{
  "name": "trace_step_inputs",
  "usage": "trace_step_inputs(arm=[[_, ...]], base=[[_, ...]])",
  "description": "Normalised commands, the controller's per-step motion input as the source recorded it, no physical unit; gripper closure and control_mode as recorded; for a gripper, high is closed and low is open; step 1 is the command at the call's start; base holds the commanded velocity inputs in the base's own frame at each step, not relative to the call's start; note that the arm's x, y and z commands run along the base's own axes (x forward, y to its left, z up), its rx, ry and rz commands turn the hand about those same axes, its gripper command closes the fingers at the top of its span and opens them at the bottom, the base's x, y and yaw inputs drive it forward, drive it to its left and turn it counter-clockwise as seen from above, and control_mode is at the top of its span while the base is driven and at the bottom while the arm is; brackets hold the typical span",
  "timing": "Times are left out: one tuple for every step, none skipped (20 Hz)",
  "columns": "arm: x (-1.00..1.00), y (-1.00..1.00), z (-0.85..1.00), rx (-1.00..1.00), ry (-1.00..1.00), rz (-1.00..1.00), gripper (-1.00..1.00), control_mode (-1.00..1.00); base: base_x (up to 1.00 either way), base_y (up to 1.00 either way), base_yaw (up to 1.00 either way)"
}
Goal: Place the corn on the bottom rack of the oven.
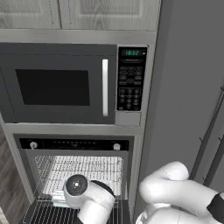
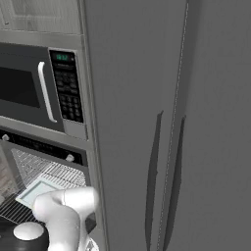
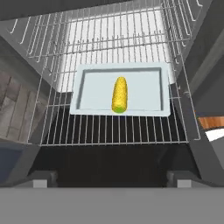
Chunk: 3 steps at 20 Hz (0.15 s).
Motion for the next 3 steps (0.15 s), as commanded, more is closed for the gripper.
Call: trace_step_inputs(arm=[[-0.41,0.00,0.28,0.00,-0.17,0.00,-1.00,-1.00],[-0.40,0.01,0.24,0.00,-0.17,0.01,-1.00,-1.00],[-0.40,0.00,0.22,0.00,-0.16,0.02,-1.00,-1.00]], base=[[0.00,0.00,0.00],[0.00,0.00,0.00],[0.00,0.00,0.00]])
